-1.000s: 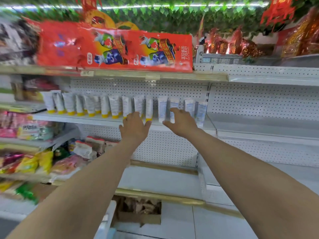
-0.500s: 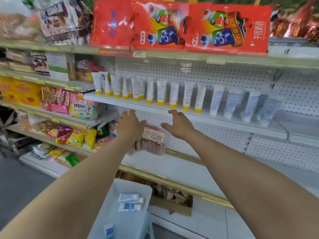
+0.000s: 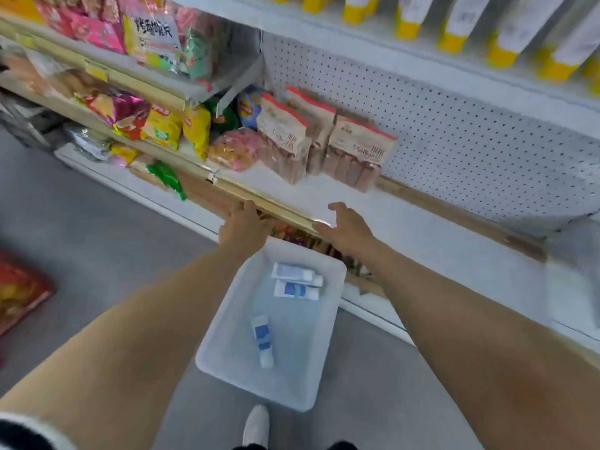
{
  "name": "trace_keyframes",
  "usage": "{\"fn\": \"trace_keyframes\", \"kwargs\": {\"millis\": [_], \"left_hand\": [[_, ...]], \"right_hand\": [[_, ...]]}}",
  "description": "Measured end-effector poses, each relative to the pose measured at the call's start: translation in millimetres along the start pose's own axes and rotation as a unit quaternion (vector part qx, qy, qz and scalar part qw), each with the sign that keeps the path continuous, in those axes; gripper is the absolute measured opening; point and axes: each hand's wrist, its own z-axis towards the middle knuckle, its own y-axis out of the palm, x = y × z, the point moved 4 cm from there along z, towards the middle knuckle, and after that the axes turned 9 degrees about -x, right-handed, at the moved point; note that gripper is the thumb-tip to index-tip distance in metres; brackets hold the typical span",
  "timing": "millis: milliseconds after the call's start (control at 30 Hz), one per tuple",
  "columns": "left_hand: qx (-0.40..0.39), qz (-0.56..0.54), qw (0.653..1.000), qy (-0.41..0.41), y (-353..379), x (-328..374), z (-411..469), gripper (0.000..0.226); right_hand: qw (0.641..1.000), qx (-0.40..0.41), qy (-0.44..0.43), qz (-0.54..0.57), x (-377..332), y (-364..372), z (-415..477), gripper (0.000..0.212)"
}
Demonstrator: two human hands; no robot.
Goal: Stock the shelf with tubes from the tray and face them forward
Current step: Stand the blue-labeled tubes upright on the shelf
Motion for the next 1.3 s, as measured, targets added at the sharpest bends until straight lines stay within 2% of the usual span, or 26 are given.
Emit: {"fn": "trace_keyframes", "kwargs": {"millis": [167, 333, 500, 667, 767, 867, 1000, 1100, 1167, 1233, 1300], "left_hand": [[-0.099, -0.028, 0.992, -0.078, 101.1, -78.0, 14.1, 0.062], [-0.145, -0.092, 0.968, -0.181, 197.4, -129.5, 7.0, 0.059], [-0.183, -0.153, 0.927, -0.288, 278.3, -163.7, 0.1, 0.054], [-0.181, -0.168, 0.898, -0.365, 332.6, -174.6, -3.3, 0.073], [-0.156, -0.158, 0.893, -0.392, 349.1, -176.9, -4.2, 0.082], [-0.160, -0.139, 0.887, -0.410, 357.2, -182.5, -6.8, 0.083], [-0.180, -0.172, 0.878, -0.409, 365.4, -195.4, -11.6, 0.072], [-0.212, -0.212, 0.862, -0.408, 361.8, -204.1, -15.6, 0.067], [-0.225, -0.280, 0.837, -0.413, 357.7, -208.5, -21.7, 0.065], [-0.222, -0.374, 0.802, -0.409, 348.9, -205.1, -29.1, 0.057], [-0.227, -0.454, 0.764, -0.398, 333.8, -194.7, -37.8, 0.045]], "right_hand": [[0.991, -0.115, 0.069, 0.016, 53.5, 107.7, 49.7, 0.066], [0.978, -0.180, 0.106, 0.007, 113.9, 192.7, 99.9, 0.059], [0.981, -0.170, 0.091, -0.007, 158.6, 245.7, 139.1, 0.055], [0.989, -0.120, 0.069, -0.052, 184.8, 281.8, 161.4, 0.064], [0.986, -0.106, 0.077, -0.106, 191.8, 297.8, 161.6, 0.078], [0.979, -0.119, 0.087, -0.141, 192.4, 315.9, 156.6, 0.073], [0.980, -0.149, 0.105, -0.076, 195.0, 334.8, 150.1, 0.068], [0.965, -0.203, 0.157, 0.044, 195.9, 339.4, 143.3, 0.058], [0.928, -0.254, 0.205, 0.182, 190.7, 337.2, 129.4, 0.044], [0.869, -0.291, 0.239, 0.320, 178.6, 328.1, 108.8, 0.028], [0.821, -0.287, 0.255, 0.422, 165.8, 311.2, 88.6, 0.020]]}}
